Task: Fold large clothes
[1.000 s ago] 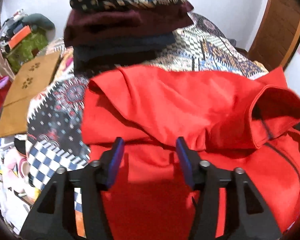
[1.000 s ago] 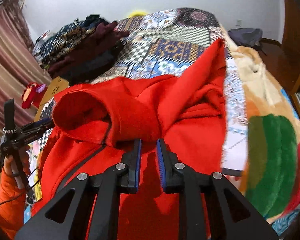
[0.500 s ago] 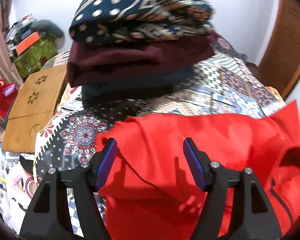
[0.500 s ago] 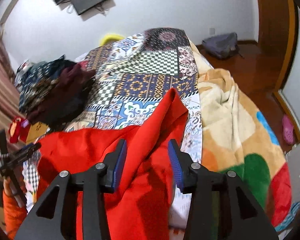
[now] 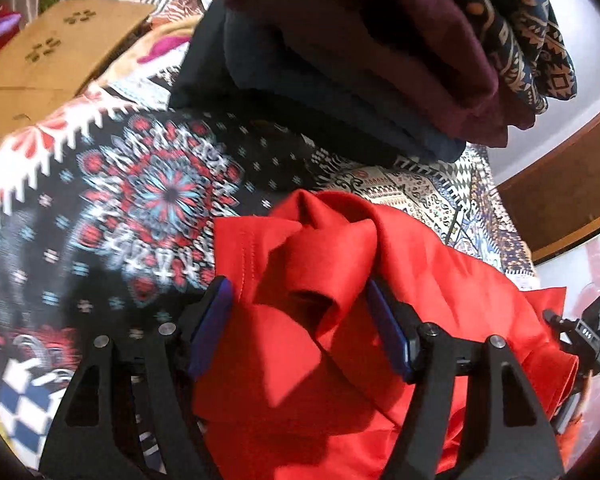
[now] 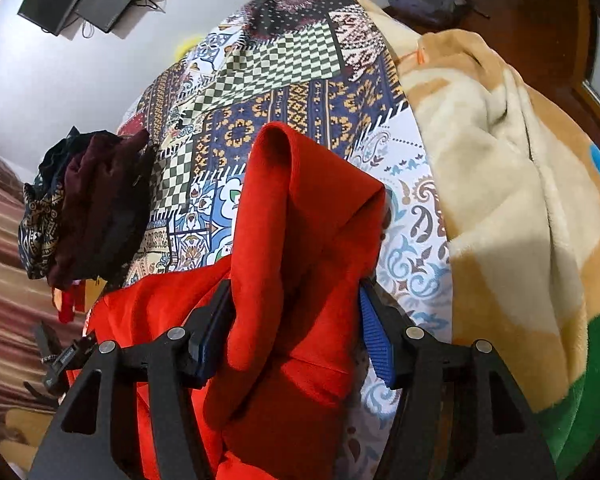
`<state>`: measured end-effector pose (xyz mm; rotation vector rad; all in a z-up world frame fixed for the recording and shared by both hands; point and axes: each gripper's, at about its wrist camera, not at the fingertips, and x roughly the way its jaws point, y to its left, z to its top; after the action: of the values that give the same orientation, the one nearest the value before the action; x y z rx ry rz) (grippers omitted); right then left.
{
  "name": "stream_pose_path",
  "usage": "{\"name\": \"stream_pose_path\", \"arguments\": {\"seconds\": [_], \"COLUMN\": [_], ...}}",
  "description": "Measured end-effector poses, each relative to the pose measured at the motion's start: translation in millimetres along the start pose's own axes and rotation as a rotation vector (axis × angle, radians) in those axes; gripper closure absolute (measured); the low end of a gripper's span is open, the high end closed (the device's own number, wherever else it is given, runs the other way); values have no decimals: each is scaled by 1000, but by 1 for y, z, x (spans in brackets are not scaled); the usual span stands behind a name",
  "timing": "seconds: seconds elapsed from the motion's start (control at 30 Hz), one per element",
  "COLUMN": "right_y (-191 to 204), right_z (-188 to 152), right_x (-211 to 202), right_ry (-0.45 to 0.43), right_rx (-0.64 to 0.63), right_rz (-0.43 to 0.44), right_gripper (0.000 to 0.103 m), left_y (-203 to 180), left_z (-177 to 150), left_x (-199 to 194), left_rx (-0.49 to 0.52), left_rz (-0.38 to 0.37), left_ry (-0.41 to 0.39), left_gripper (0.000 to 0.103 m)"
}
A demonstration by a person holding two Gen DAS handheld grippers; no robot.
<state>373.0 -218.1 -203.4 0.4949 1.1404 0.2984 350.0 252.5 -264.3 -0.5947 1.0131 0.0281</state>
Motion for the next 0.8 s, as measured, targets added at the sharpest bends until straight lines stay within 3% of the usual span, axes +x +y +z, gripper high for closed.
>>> {"name": "stream_pose_path", "arguments": {"seconds": [0.1,0.17,0.23,0.27,0.37,0.47,0.67,0.8], "right_y": [4,6,8,12,29,60,105,105], "right_z": [2,5,10,12,21,31,47,56], "right_x": [1,-1,-8,-15,-25,-33,-28,-1], "right_ry": [-2,-13,-37,-61,-98,-141,-223,-202], "right_rx": [-32,-44,-55,-69,-138,-239,-354,-358], "right_rz": [-51,-63,-50,-48,-56,-54,-51,-87], "right_gripper": [64,75,85,87,89,90,90,90], "left_y": [-4,-8,-14,-16,-14,-11,-10,7], "left_z": [-1,1,2,2,7,17,41,51], "left_x": [5,5,1,-2,-14,-28,-64,-57], "left_rx": [-7,-2,28,38,27,-1,-7,-45], "left_rz": [-25,-32,-8,-11,-74,-89,-41,-10], "left_ry": [-7,-10,-28,-42,-76,-100,-219,-212], "left_gripper": [38,65,84,87,89,89,90,89]}}
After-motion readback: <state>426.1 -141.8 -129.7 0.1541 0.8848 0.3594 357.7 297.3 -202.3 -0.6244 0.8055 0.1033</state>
